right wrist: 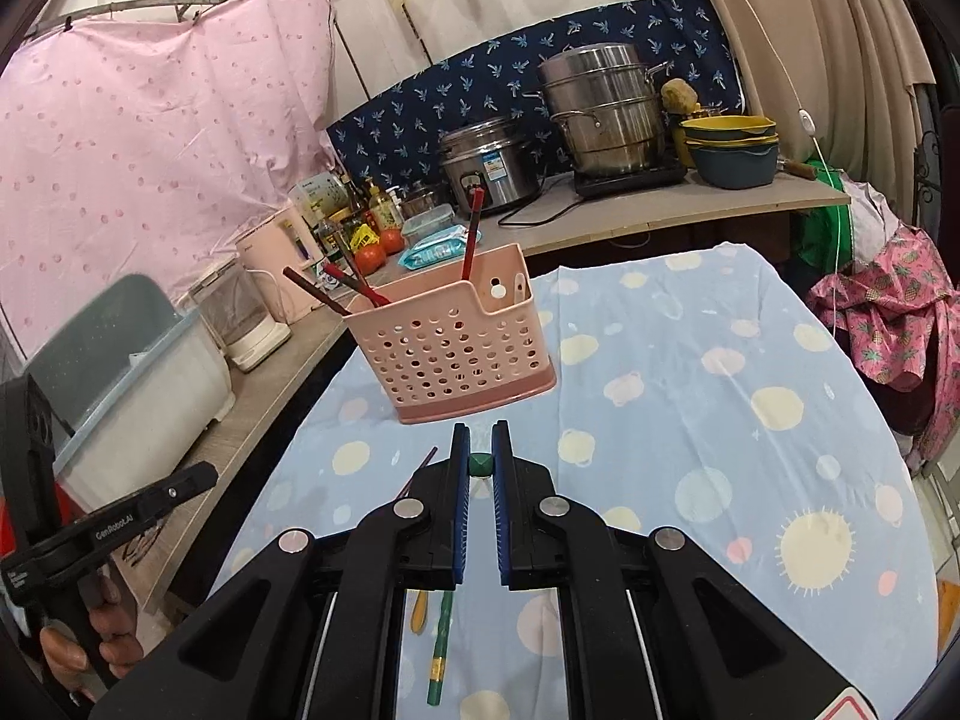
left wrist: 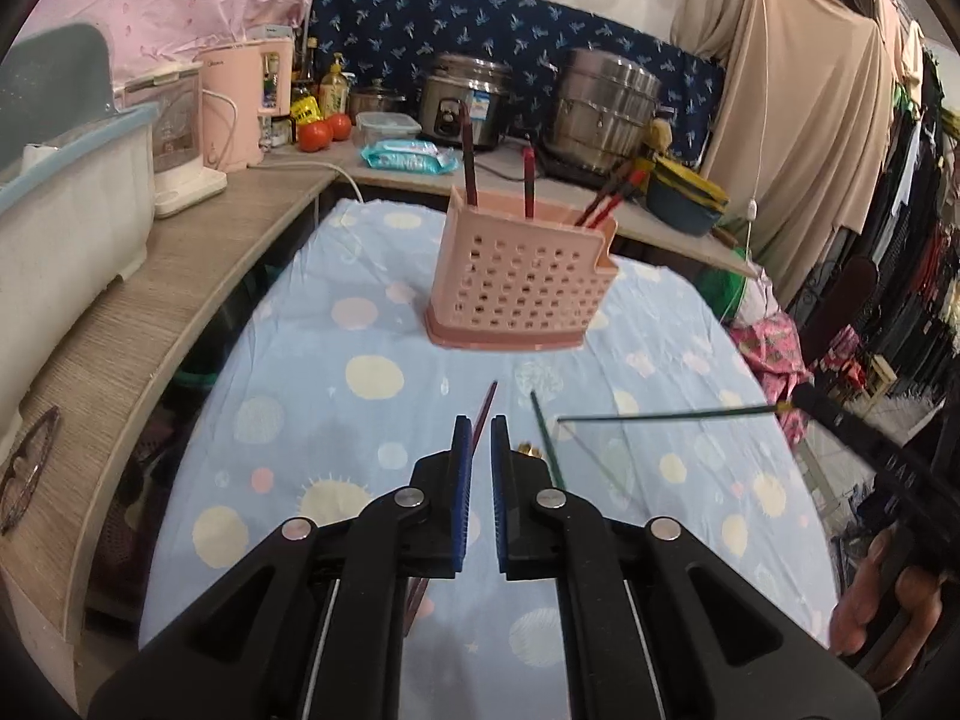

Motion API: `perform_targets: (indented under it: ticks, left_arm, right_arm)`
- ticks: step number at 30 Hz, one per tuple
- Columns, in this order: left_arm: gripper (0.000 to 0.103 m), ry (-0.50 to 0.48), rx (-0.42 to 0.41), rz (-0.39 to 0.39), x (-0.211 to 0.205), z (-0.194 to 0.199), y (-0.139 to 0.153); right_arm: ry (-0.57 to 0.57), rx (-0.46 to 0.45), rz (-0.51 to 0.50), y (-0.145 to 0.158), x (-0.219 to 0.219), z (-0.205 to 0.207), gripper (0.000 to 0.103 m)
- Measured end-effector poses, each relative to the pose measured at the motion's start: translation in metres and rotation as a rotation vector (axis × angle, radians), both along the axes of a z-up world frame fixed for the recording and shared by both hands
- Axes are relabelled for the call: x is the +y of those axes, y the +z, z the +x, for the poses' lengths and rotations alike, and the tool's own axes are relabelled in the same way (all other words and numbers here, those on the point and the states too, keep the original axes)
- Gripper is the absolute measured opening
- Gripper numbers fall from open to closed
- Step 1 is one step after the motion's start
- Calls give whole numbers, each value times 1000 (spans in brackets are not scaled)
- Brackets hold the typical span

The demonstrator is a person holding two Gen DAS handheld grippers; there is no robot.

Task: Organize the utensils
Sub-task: 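Lift the green chopstick with the right tool while the left tool grasps the dark-red chopstick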

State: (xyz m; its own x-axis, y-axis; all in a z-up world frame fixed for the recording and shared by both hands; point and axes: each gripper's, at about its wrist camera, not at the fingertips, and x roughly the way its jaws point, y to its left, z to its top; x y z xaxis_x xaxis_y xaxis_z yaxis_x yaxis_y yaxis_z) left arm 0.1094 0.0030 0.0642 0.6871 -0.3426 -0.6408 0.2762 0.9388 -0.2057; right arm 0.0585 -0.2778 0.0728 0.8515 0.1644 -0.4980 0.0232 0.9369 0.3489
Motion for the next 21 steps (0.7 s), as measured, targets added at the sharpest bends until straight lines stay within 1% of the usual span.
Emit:
perform_targets:
  ticks: [1, 2, 3, 5, 7, 9, 11, 15, 17, 19, 20, 21]
  left_arm:
    - [18, -10, 19, 11, 1, -1, -9]
    - [35, -18, 40, 21, 0, -1, -18]
    - [44, -11, 58, 34, 1, -2, -30]
    - [44, -13, 105, 67, 1, -3, -56]
    - [44, -11, 160, 73, 4, -4, -80]
    - [43, 0, 201, 85, 7, -6, -99]
    - [43, 4, 225, 89, 10, -7, -111]
    - [37, 7, 241, 84, 12, -7, -121]
    - [35, 8, 229, 84, 11, -9, -122]
    - [31, 8, 219, 84, 11, -9, -123]
    - [26, 6, 216, 86, 11, -8, -124]
    - [20, 8, 212, 92, 11, -8, -125]
  right_arm:
    - [-1, 1, 4, -1, -1, -1, 7]
    - [0, 4, 8, -2, -1, -1, 7]
    - [1, 11, 13, -5, -1, -2, 7]
    - [1, 22, 23, -8, -1, -3, 7]
    - [-1, 29, 32, -12, -1, -6, 7]
    - [-2, 34, 37, -13, -1, -8, 7]
    - [-4, 35, 40, -13, -1, -11, 7]
    - [-3, 36, 39, -13, 0, -12, 7]
    - [0, 39, 36, -14, 1, -14, 7]
    - [2, 44, 34, -16, 4, -15, 7]
    - [3, 46, 33, -17, 6, -16, 7]
    - [5, 48, 33, -17, 6, -16, 7]
